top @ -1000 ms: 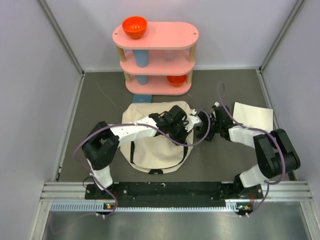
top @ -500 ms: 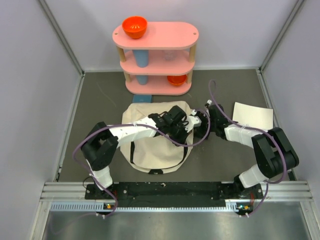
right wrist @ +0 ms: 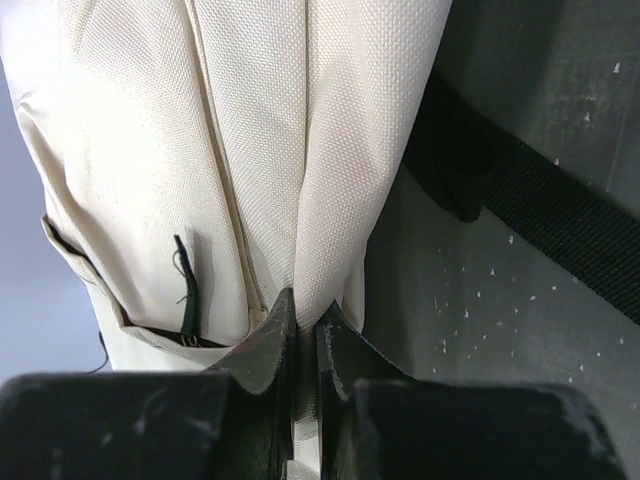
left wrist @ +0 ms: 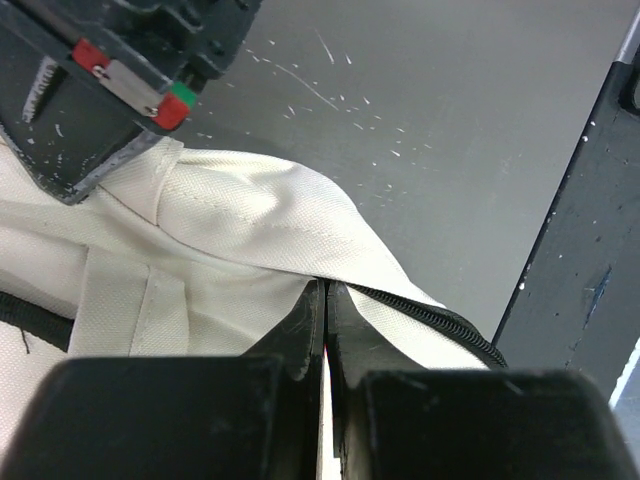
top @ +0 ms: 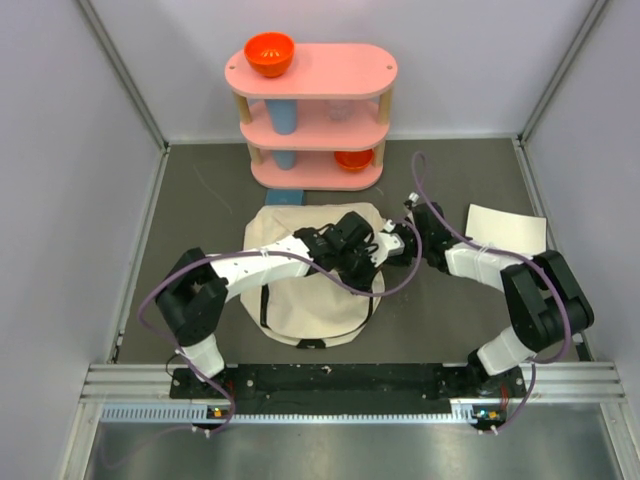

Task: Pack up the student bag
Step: Zip the student bag at the center of the board.

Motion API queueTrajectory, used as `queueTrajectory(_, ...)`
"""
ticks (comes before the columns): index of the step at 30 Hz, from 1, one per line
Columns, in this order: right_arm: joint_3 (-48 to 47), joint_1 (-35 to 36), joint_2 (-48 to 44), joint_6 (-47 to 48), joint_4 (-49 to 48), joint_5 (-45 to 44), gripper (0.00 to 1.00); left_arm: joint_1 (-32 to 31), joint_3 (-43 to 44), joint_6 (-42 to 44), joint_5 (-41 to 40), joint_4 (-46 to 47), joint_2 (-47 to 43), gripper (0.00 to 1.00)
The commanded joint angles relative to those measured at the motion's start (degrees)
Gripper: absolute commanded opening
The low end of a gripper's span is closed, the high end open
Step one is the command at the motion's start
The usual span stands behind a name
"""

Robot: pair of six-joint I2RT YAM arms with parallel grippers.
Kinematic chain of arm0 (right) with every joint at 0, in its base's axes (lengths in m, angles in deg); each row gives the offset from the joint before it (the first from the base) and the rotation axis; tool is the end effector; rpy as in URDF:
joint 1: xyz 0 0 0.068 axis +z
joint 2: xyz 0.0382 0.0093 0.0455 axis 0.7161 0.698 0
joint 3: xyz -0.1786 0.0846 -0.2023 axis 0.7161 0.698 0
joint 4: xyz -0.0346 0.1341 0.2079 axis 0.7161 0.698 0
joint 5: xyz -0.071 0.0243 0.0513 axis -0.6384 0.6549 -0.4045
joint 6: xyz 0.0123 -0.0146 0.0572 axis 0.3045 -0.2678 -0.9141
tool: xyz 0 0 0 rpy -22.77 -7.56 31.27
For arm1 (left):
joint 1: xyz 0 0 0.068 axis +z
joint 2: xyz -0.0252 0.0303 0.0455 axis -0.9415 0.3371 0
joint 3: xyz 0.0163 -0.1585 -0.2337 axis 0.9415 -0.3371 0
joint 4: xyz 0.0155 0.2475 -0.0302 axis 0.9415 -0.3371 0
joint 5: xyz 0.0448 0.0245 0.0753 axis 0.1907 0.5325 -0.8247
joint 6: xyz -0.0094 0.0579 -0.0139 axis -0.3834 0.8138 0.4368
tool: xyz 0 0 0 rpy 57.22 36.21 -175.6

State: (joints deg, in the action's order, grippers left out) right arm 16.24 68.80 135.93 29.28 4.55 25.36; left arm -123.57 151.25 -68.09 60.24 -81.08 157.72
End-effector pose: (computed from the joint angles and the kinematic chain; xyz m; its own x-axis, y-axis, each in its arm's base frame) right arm 0.2690 0.1339 0.1817 -0.8871 0.3367 -0.3158 0.0105 0.6987 0.7154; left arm 0.2070 -0.3038 0.2348 -0.4096 0.6688 -0.6204 0.9108 0.3379 -0.2370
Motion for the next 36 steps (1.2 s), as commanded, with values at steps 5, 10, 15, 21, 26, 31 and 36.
queueTrajectory(5,-2.41,-0.22,1.77,-4.71,-4.59,-10.82,0.0,-2.88,-0.64,-2.81,2.32,-2.4,-6.23,0.0)
queueTrajectory(10,-1.0,-2.33,4.76,-9.54,-10.92,-11.18,0.0,-5.61,-5.47,-6.42,1.53,-1.97,-11.23,0.0)
queueTrajectory(15,-0.56,-2.94,5.47,-10.34,-14.62,-9.08,0.0,-7.37,-7.58,-9.15,0.65,-2.67,-14.92,0.0)
queueTrajectory(21,0.75,-3.65,0.12,-5.35,-9.1,-4.5,0.46,-7.9,-10.57,-12.57,-0.92,-0.67,-16.08,0.0)
queueTrajectory(26,3.3,-3.65,-13.41,0.72,4.43,-7.83,0.75,-7.9,-7.59,-13.28,-2.26,-0.56,-12.83,0.0)
queueTrajectory(31,1.38,0.82,-21.77,4.95,18.03,-10.03,0.75,-8.07,-6.71,-12.75,-2.78,0.05,-11.94,0.0)
queueTrajectory(36,-0.39,4.78,-20.37,4.25,24.22,-9.86,0.71,-8.07,-6.45,-12.05,-5.32,0.05,-12.47,0.0)
